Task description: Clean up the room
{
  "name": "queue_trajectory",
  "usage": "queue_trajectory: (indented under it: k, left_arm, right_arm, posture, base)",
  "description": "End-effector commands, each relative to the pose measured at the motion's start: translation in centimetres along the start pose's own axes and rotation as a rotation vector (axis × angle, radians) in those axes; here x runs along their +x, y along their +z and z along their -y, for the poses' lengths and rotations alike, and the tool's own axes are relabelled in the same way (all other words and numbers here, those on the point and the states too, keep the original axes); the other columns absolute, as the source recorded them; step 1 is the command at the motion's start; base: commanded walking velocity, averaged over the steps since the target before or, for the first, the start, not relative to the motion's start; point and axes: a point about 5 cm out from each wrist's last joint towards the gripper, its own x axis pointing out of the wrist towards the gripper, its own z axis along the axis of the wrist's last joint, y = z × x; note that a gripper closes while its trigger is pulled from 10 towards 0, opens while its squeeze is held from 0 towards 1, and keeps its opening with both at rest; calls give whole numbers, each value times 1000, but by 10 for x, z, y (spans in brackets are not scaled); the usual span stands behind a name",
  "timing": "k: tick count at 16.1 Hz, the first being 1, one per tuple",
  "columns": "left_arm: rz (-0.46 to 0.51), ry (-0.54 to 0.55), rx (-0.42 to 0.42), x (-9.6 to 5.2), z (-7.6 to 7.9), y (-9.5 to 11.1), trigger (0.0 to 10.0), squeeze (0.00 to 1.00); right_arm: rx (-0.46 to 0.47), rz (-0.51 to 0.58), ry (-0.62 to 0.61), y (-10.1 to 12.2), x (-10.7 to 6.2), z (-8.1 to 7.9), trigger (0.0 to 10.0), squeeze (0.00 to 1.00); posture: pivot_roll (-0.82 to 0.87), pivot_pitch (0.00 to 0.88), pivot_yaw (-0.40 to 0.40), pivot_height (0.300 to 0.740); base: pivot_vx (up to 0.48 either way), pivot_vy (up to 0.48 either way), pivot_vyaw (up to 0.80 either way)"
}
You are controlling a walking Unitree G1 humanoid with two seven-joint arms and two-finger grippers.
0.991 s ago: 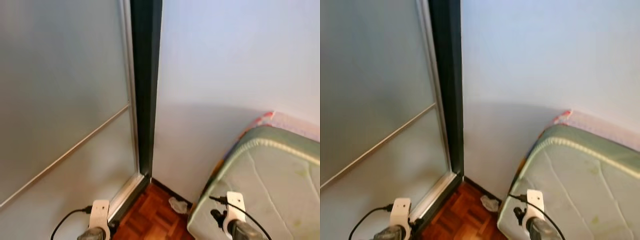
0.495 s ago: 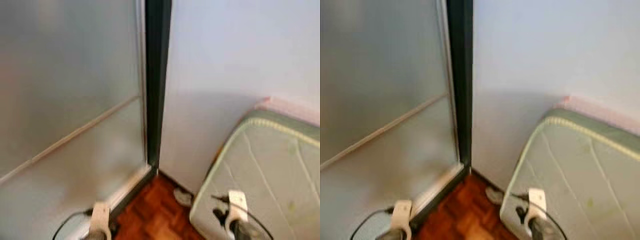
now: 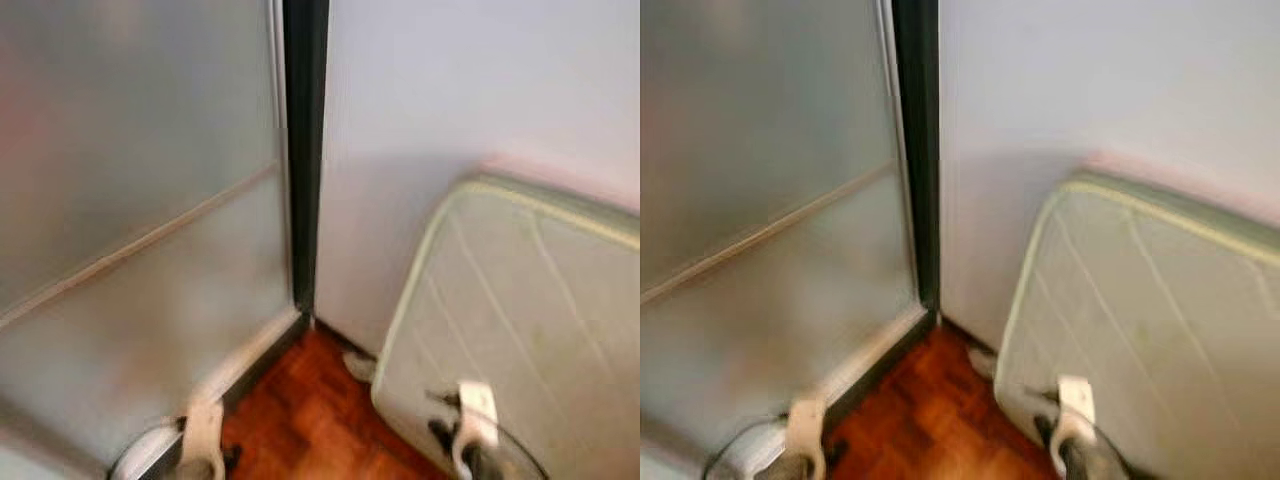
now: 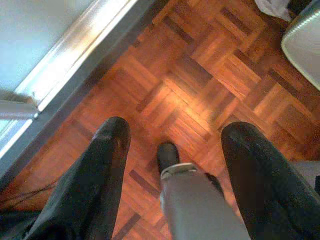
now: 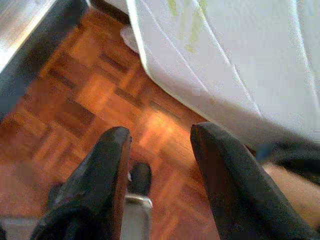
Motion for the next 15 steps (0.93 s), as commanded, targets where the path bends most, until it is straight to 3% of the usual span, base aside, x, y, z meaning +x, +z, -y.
queue_trajectory:
  k: [1, 4, 13, 15]
  left_arm:
    - [-24, 6, 23, -1, -4, -5, 10000, 0]
    - [-21, 5, 18, -1, -4, -5, 10000, 0]
    - [-12, 21, 22, -1, -4, -4, 10000, 0]
    - [-5, 25, 40, -1, -5, -3, 10000, 0]
  right_arm:
    - [2, 5, 7, 2, 1, -4, 10000, 0]
    - [4, 8, 8, 2, 1, -4, 10000, 0]
    - [-15, 1, 11, 2, 1, -4, 10000, 0]
    - [-10, -2, 12, 2, 1, -4, 10000, 0]
  posture:
    - [-31, 0, -65, 740]
    - [-33, 0, -64, 740]
    - [-34, 0, -65, 740]
    - [-35, 0, -64, 740]
  base:
    - [-296, 0, 0]
    - [-296, 0, 0]
    - [0, 0, 0]
    - [0, 0, -800]
